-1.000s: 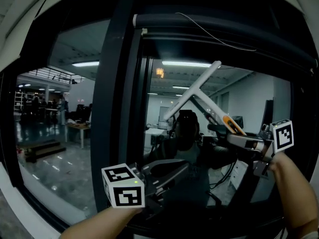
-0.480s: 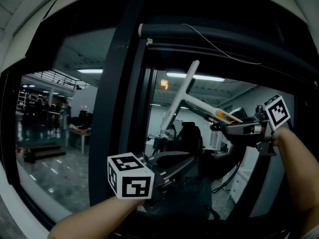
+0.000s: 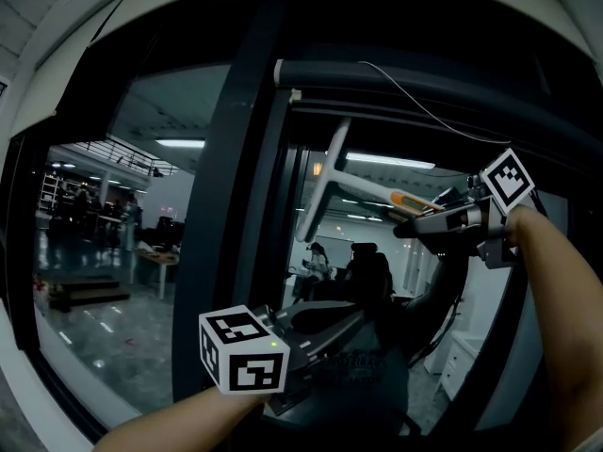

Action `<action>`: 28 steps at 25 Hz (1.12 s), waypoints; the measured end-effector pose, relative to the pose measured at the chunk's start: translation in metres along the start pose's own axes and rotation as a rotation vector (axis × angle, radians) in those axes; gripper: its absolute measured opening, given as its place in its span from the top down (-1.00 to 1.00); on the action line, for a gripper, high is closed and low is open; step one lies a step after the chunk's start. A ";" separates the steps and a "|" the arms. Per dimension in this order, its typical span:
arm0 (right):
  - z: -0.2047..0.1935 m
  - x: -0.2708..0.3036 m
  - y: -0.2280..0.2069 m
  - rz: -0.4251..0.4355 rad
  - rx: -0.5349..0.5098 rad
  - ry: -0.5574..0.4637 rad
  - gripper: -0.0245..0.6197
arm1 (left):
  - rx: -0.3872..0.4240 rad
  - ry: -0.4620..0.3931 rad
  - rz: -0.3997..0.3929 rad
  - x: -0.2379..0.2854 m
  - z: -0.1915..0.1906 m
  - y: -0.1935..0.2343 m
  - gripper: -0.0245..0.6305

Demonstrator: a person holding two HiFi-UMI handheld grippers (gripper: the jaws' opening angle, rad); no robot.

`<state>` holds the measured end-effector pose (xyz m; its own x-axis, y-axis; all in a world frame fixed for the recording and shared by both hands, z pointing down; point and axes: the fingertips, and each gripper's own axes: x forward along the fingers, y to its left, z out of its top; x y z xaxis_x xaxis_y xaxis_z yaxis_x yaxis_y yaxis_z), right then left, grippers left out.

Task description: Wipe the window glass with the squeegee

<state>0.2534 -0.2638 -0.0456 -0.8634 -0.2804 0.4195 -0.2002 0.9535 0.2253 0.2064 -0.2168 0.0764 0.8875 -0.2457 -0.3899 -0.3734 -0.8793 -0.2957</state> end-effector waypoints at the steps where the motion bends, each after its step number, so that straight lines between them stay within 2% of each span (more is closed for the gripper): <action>1: 0.007 0.003 0.001 0.015 -0.001 0.003 0.79 | -0.001 0.001 0.010 -0.002 0.000 0.003 0.93; 6: 0.023 0.017 0.006 0.063 0.026 0.051 0.79 | -0.002 0.006 0.057 -0.016 0.004 0.011 0.93; 9: 0.027 0.011 0.003 0.042 0.051 0.069 0.79 | 0.000 0.003 0.073 -0.023 0.005 0.008 0.93; 14: 0.026 0.010 0.008 0.015 0.066 0.108 0.79 | 0.004 -0.001 0.076 -0.028 0.005 -0.001 0.93; 20: 0.022 0.006 0.010 0.035 0.112 0.092 0.79 | 0.008 0.003 0.073 -0.026 0.007 -0.012 0.93; 28: 0.022 0.007 0.007 0.030 0.121 0.097 0.79 | 0.003 0.005 0.061 -0.024 0.005 -0.009 0.93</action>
<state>0.2358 -0.2564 -0.0605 -0.8222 -0.2551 0.5089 -0.2341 0.9664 0.1061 0.1874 -0.2011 0.0840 0.8643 -0.3008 -0.4030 -0.4276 -0.8614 -0.2742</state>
